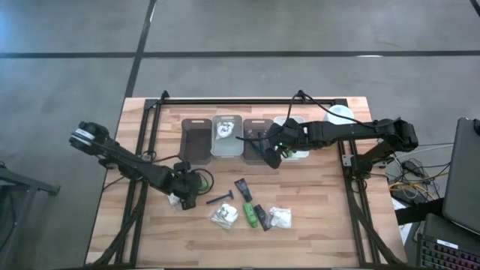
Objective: Pick & Place Travel size toiletries
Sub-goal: Put the green shampoo bottle into the white bin
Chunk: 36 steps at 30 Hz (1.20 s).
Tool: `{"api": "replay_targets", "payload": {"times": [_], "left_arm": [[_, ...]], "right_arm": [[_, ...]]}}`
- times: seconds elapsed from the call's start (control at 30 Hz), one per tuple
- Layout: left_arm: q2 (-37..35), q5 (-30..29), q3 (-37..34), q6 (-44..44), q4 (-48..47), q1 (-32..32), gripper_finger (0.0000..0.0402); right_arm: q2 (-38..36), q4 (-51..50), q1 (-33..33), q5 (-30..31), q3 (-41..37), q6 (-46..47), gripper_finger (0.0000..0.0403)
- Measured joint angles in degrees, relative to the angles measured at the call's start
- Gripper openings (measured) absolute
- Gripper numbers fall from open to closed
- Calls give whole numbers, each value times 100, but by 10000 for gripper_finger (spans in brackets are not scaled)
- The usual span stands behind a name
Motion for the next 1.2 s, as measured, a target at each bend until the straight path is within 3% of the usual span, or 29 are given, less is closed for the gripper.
{"api": "replay_targets", "payload": {"times": [0.23,0.47,0.67,0.83,1.0,1.2], "left_arm": [[-40,59,-2,-57,-1,5,160],[-230,181,-17,-639,27,7,158],[-591,131,200,-604,57,4,157],[-873,-18,501,-333,-29,4,156],[-875,-181,943,410,-913,7,156],[-875,-861,1575,1256,-1786,52,156]], "right_arm": [[0,1,0,2,0,29,351],[0,15,0,-7,0,-39,328],[0,14,1,-352,0,-61,309],[-4,147,0,-674,0,-56,297],[-4,570,0,-855,59,-278,288],[-4,858,-169,-1402,481,-415,288]]}}
